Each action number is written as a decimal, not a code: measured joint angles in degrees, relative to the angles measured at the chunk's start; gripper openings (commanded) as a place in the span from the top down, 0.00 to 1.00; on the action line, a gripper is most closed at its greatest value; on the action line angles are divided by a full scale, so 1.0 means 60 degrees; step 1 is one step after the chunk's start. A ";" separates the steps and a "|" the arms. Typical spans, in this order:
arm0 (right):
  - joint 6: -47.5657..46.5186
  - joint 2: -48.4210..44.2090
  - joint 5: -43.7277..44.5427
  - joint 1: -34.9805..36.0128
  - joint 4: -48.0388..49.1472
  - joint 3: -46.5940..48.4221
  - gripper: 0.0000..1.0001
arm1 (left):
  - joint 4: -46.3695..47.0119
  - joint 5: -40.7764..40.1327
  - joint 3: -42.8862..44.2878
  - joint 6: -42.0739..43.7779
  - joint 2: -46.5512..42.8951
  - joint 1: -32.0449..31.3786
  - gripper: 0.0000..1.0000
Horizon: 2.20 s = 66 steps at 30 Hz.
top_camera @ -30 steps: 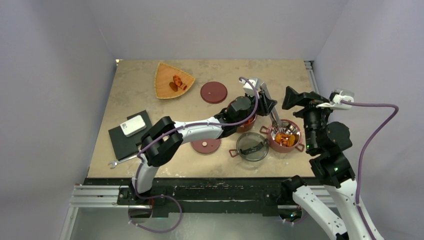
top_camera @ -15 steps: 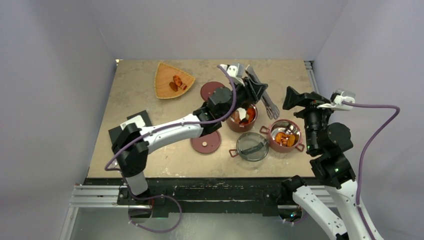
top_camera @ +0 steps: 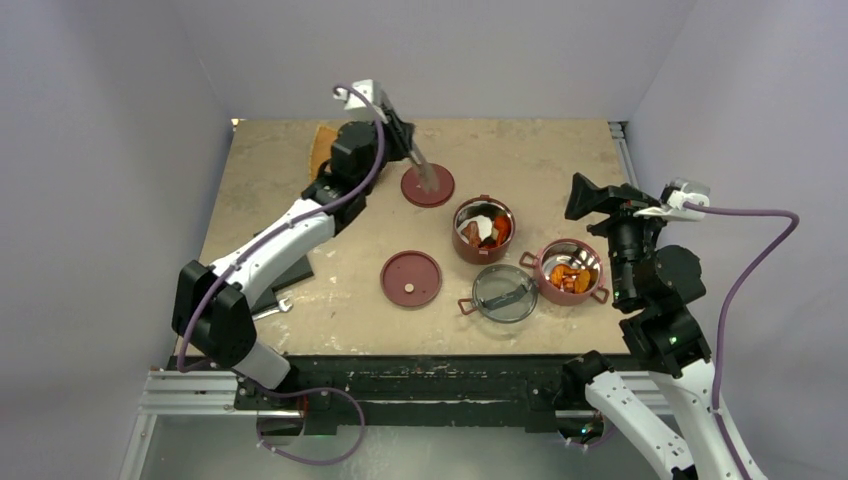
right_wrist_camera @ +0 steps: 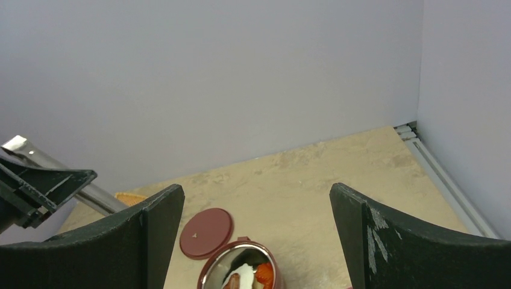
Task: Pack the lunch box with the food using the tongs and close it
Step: Pick up the fake food from the plate.
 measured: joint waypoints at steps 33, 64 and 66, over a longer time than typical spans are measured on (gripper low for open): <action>0.0055 0.0029 -0.0018 0.0000 -0.0113 -0.0011 0.05 | 0.0364 -0.0342 0.1308 0.1563 0.3155 0.3883 0.62; 0.0131 0.0168 -0.0025 0.0000 -0.0135 -0.0011 0.05 | 0.0357 0.0452 0.2812 0.1545 0.4867 0.4328 0.62; 0.0135 0.0168 -0.0025 0.0000 -0.0135 -0.0011 0.05 | 0.0357 0.0561 0.2911 0.1537 0.4951 0.4335 0.62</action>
